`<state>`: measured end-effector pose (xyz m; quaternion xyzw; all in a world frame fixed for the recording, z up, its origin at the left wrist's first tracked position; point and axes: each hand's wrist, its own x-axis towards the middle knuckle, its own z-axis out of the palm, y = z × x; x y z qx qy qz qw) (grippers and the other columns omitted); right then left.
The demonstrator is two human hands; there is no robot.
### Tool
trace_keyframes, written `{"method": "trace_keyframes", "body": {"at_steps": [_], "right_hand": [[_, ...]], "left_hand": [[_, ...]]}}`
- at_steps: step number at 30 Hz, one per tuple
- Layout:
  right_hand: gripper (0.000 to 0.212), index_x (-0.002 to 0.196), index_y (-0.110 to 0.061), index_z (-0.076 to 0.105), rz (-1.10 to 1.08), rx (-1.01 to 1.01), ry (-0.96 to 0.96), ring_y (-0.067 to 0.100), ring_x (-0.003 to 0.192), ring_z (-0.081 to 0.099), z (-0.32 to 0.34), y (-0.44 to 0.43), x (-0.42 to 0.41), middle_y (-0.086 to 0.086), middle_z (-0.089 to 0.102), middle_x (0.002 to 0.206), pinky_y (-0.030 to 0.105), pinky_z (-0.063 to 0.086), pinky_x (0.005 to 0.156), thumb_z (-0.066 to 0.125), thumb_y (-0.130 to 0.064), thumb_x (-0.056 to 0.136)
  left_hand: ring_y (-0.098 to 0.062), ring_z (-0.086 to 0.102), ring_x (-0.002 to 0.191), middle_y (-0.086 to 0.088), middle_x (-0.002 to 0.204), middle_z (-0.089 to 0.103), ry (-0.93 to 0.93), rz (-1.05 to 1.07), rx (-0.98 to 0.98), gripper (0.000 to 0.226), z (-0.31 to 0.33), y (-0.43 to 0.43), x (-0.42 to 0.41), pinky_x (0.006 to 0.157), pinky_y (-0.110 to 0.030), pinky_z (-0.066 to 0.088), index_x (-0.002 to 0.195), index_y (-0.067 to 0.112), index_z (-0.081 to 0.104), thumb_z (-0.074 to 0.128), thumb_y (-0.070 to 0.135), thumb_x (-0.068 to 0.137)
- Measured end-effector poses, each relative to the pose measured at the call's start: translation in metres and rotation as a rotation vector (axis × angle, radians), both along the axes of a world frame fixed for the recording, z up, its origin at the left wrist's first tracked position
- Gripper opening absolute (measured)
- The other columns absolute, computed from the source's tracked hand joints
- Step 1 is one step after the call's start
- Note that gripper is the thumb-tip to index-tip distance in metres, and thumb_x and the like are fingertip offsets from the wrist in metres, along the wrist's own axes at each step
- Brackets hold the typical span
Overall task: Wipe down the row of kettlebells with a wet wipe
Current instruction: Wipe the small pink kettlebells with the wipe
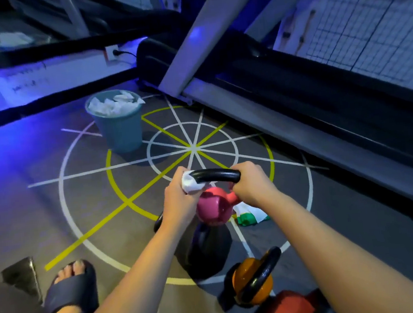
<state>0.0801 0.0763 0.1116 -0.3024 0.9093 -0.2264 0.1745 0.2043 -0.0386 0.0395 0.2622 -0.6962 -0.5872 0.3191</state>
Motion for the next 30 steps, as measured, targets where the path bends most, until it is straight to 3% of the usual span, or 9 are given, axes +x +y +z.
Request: {"method": "trace_keyframes", "body": {"at_steps": [4,7,11,14,16,19,22,25,30], "right_hand": [[0.03,0.068,-0.029,0.058,0.024,0.005,0.04,0.03,0.071,0.069,0.004,-0.015,0.002,0.006,0.068,0.077,0.044,0.061,0.068,0.055,0.001,0.075],[0.032,0.08,-0.029,0.064,0.028,0.014,0.041,0.032,0.072,0.069,0.005,-0.023,0.008,0.007,0.067,0.082,0.044,0.061,0.066,0.055,0.0,0.074],[0.073,0.13,-0.048,0.056,0.014,-0.007,-0.006,0.033,0.094,0.068,0.008,-0.027,0.009,0.006,0.065,0.114,0.046,0.062,0.073,0.056,0.0,0.075],[0.081,0.148,-0.048,0.033,0.12,0.036,0.119,0.03,0.112,0.061,0.015,-0.026,0.009,0.002,0.06,0.128,0.045,0.057,0.086,0.069,-0.02,0.081],[0.074,0.143,-0.047,0.04,0.239,0.111,0.232,0.026,0.113,0.061,0.023,-0.026,0.013,-0.005,0.062,0.125,0.041,0.056,0.082,0.07,-0.023,0.08],[0.029,0.098,-0.035,0.065,0.378,0.308,0.335,0.025,0.093,0.064,0.033,-0.023,0.015,-0.007,0.064,0.089,0.031,0.047,0.065,0.061,-0.015,0.077],[0.017,0.086,-0.027,0.066,0.403,0.331,0.327,0.022,0.077,0.061,0.038,-0.02,0.007,-0.006,0.058,0.074,0.03,0.048,0.06,0.061,-0.015,0.075],[0.014,0.088,-0.028,0.067,0.443,0.277,0.331,0.021,0.076,0.061,0.036,-0.033,0.004,-0.006,0.061,0.076,0.032,0.052,0.062,0.062,-0.022,0.076],[0.018,0.097,-0.031,0.068,0.563,0.226,0.478,0.024,0.088,0.06,0.027,-0.076,0.015,-0.007,0.06,0.084,0.033,0.043,0.066,0.067,-0.032,0.079]], "left_hand": [[-0.015,0.067,0.085,0.005,0.091,0.072,0.085,0.052,0.236,0.027,-0.009,-0.001,-0.003,0.08,-0.043,0.056,0.097,0.022,0.064,0.083,0.03,0.08],[-0.028,0.069,0.111,-0.007,0.118,0.073,0.085,0.03,0.385,0.049,-0.016,0.005,0.003,0.099,-0.06,0.052,0.124,0.029,0.063,0.082,0.048,0.083],[-0.035,0.071,0.103,-0.009,0.106,0.074,0.09,0.042,0.327,0.02,-0.006,0.01,0.007,0.092,-0.063,0.054,0.1,0.039,0.065,0.071,0.021,0.094],[-0.022,0.072,0.097,0.0,0.099,0.075,-0.03,-0.008,0.187,0.017,-0.005,0.006,0.012,0.088,-0.056,0.056,0.1,0.036,0.063,0.074,0.04,0.087],[-0.01,0.069,0.087,0.005,0.09,0.072,-0.119,-0.082,0.075,0.023,0.0,0.004,0.014,0.079,-0.038,0.057,0.095,0.032,0.06,0.076,0.044,0.082],[-0.002,0.064,0.079,0.007,0.088,0.069,-0.191,-0.163,-0.123,0.03,0.013,0.002,0.019,0.063,-0.019,0.048,0.103,0.032,0.06,0.08,0.033,0.081],[0.001,0.065,0.094,0.015,0.109,0.07,-0.129,-0.237,-0.122,0.066,0.018,-0.005,0.027,0.075,-0.013,0.049,0.129,0.048,0.053,0.083,0.017,0.079],[0.002,0.064,0.102,0.017,0.113,0.07,-0.095,-0.276,-0.133,0.063,0.012,-0.016,0.035,0.079,-0.012,0.048,0.131,0.041,0.058,0.08,0.009,0.081],[-0.015,0.068,0.095,0.007,0.1,0.073,-0.137,-0.135,-0.065,0.032,-0.013,-0.042,0.045,0.08,-0.036,0.054,0.115,0.036,0.066,0.079,0.036,0.087]]}}
